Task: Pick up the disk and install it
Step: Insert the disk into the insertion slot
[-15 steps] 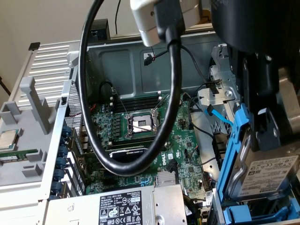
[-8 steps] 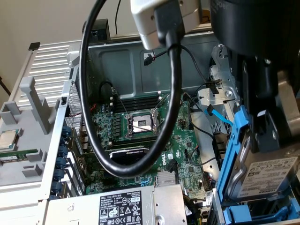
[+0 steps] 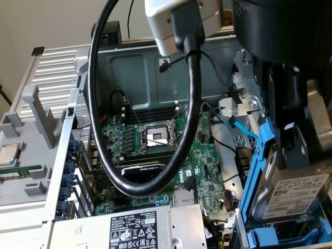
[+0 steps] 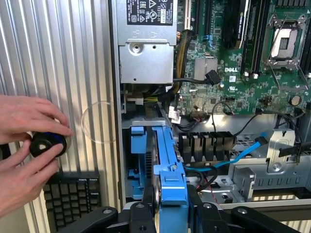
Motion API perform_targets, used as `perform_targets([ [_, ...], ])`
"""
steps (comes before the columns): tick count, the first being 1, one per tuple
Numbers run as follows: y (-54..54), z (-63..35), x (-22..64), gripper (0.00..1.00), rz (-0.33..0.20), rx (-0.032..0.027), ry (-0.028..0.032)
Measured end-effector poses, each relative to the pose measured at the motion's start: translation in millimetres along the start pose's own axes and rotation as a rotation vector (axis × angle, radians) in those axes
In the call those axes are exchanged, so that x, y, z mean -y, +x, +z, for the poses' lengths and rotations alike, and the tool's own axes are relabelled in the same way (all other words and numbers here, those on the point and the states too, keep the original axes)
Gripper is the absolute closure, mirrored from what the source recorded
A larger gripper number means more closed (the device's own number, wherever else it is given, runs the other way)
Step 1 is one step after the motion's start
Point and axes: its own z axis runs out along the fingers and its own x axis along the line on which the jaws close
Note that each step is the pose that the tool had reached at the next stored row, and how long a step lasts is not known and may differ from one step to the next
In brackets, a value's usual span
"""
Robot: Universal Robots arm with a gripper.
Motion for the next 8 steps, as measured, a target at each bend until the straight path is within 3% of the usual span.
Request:
perform_targets([
  [4, 0.0, 0.0, 0.0, 0.62, 0.000, 0.0000, 0.0000],
  [5, 0.0, 0.0, 0.0, 0.55, 0.000, 0.0000, 0.0000],
  [8, 0.0, 0.0, 0.0, 0.55, 0.000, 0.0001, 0.0000],
])
